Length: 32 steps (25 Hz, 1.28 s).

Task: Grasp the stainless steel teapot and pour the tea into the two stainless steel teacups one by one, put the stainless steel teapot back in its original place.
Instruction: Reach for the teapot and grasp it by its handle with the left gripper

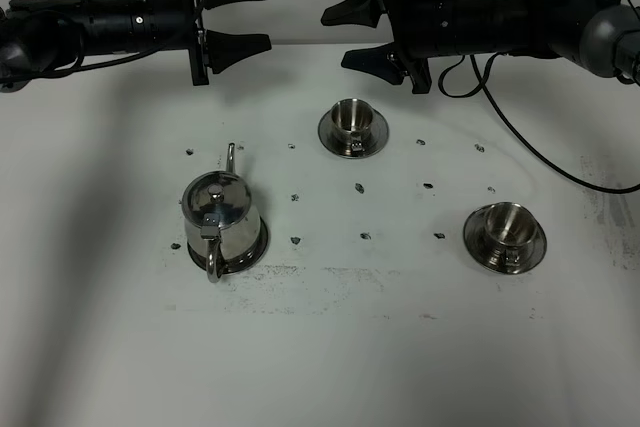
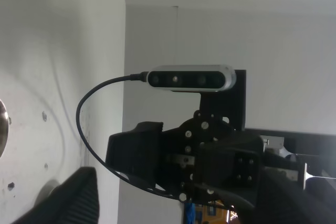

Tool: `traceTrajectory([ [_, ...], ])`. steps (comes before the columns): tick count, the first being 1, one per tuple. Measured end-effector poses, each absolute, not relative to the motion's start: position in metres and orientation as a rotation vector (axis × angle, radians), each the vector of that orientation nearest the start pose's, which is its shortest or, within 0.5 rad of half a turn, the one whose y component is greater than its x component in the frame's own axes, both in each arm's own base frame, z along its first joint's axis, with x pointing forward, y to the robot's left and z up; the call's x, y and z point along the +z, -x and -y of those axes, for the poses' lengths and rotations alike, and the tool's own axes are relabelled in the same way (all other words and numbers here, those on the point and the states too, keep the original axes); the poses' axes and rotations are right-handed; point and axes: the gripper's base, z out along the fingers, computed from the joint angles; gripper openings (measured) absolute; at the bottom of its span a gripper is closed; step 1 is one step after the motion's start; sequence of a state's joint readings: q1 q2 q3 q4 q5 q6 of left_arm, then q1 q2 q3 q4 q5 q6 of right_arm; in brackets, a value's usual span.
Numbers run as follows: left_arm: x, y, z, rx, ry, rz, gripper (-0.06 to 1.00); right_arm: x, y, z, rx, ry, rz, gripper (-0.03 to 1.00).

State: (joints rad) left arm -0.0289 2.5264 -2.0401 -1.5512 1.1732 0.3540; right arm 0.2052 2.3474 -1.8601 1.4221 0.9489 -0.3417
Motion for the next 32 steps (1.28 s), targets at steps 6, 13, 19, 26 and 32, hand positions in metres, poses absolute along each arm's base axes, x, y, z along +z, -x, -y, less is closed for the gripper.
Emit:
traceTrajectory([
  [6, 0.1622, -0.5216, 0.0991, -1.882, 0.391, -2.220, 0.61, 0.1890, -0.4829, -0.1759, 1.656, -0.307, -2.375, 0.59],
  [13, 0.1624, -0.5213, 0.0992, -1.886, 0.387, -2.220, 0.61, 0.1893, -0.4829, -0.1760, 1.660, -0.310, -2.373, 0.59],
  [19, 0.1624, -0.5212, 0.0992, -1.888, 0.387, -2.220, 0.61, 0.1933, -0.4825, -0.1775, 1.731, -0.334, -2.342, 0.59],
  [26, 0.1625, -0.5211, 0.0993, -1.889, 0.385, -2.221, 0.61, 0.1940, -0.4816, -0.1781, 1.742, -0.312, -2.340, 0.59],
  [32, 0.1613, -0.5204, 0.0993, -1.872, 0.363, -2.235, 0.61, 0.1941, -0.4816, -0.1781, 1.722, -0.255, -2.327, 0.59],
])
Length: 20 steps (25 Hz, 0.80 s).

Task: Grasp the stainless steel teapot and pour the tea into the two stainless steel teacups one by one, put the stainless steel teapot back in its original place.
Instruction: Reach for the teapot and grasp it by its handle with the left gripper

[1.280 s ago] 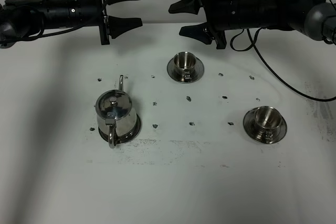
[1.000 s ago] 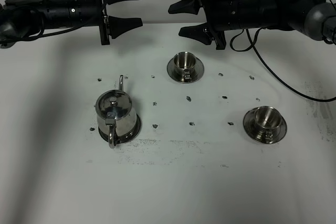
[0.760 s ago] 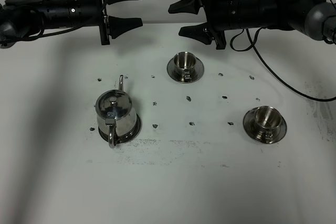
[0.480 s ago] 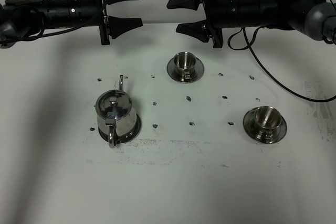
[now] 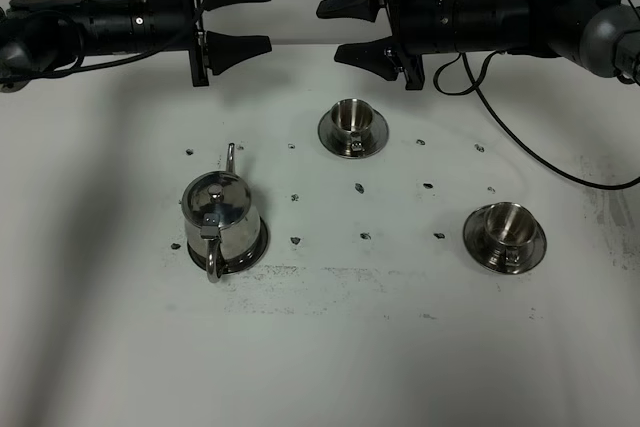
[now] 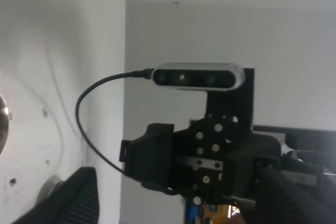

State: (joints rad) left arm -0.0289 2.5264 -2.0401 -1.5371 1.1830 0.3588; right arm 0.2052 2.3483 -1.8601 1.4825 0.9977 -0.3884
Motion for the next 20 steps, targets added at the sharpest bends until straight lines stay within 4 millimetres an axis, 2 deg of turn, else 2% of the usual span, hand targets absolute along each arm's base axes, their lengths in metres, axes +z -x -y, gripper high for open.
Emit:
traceTrajectory([
  [5, 0.166, -0.519, 0.095, -1.830, 0.331, -2.257, 0.61, 0.194, -0.482, -0.177, 1.711, -0.217, -2.317, 0.59],
  [11, 0.194, -0.519, 0.073, -1.783, 0.305, -2.206, 0.61, 0.196, -0.483, -0.167, 1.703, -0.129, -2.291, 0.59],
  [16, 0.193, -0.520, 0.048, -1.706, 0.321, -2.231, 0.61, 0.200, -0.484, -0.150, 1.707, -0.080, -2.266, 0.59],
  [20, 0.190, -0.520, 0.047, -1.679, 0.311, -2.256, 0.61, 0.202, -0.485, -0.142, 1.695, -0.052, -2.262, 0.59],
])
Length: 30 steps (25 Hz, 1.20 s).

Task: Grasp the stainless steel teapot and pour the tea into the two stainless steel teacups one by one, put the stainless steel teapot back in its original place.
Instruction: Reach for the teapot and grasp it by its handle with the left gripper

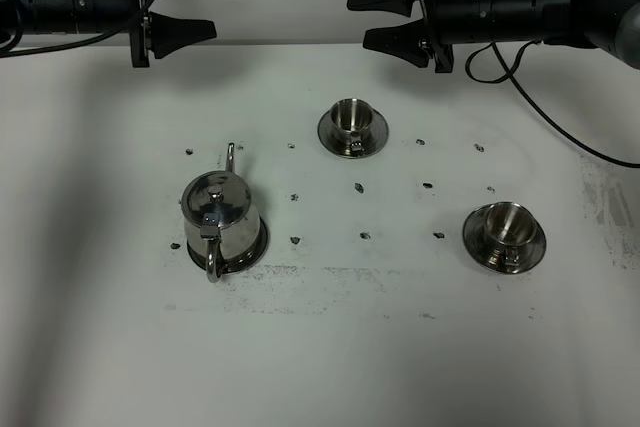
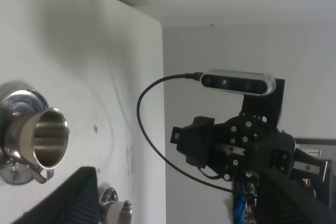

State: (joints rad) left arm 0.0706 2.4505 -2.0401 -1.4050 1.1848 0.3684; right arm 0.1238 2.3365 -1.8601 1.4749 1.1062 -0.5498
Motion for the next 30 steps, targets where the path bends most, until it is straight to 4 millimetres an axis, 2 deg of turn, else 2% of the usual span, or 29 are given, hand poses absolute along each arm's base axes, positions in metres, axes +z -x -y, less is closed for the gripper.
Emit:
traceTrajectory([
  [6, 0.190, -0.519, 0.047, -1.673, 0.307, -2.262, 0.61, 0.204, -0.482, -0.133, 1.660, 0.027, -2.290, 0.58],
  [10, 0.196, -0.518, 0.046, -1.656, 0.287, -2.266, 0.61, 0.222, -0.476, -0.120, 1.580, 0.119, -2.312, 0.58],
  [14, 0.217, -0.512, 0.046, -1.576, 0.210, -2.290, 0.61, 0.255, -0.465, -0.098, 1.423, 0.227, -2.349, 0.58],
  [17, 0.244, -0.504, 0.045, -1.500, 0.140, -2.296, 0.61, 0.281, -0.455, -0.083, 1.289, 0.273, -2.373, 0.57],
  [24, 0.292, -0.485, 0.042, -1.329, 0.048, -2.329, 0.61, 0.335, -0.423, -0.067, 0.983, 0.366, -2.425, 0.56],
  [30, 0.318, -0.470, 0.037, -1.167, -0.001, -2.370, 0.61, 0.386, -0.385, -0.049, 0.642, 0.348, -2.453, 0.56],
])
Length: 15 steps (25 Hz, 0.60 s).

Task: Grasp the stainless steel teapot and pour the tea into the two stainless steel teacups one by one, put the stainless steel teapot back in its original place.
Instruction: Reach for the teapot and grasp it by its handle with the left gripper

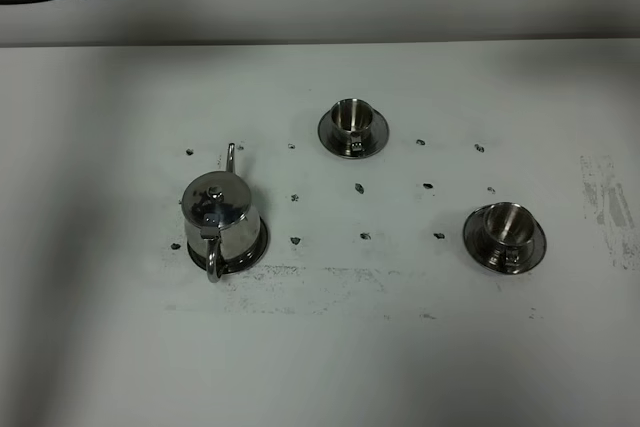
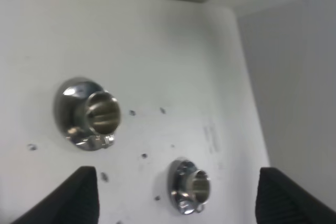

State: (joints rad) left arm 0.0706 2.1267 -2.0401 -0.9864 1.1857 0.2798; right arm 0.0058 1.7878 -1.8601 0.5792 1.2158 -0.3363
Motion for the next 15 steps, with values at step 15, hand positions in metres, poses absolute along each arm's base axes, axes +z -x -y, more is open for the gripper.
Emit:
traceTrajectory([
  [15, 0.324, -0.466, 0.036, -1.101, -0.002, -2.398, 0.61, 0.441, -0.229, -0.011, 0.090, 0.169, -2.425, 0.56],
])
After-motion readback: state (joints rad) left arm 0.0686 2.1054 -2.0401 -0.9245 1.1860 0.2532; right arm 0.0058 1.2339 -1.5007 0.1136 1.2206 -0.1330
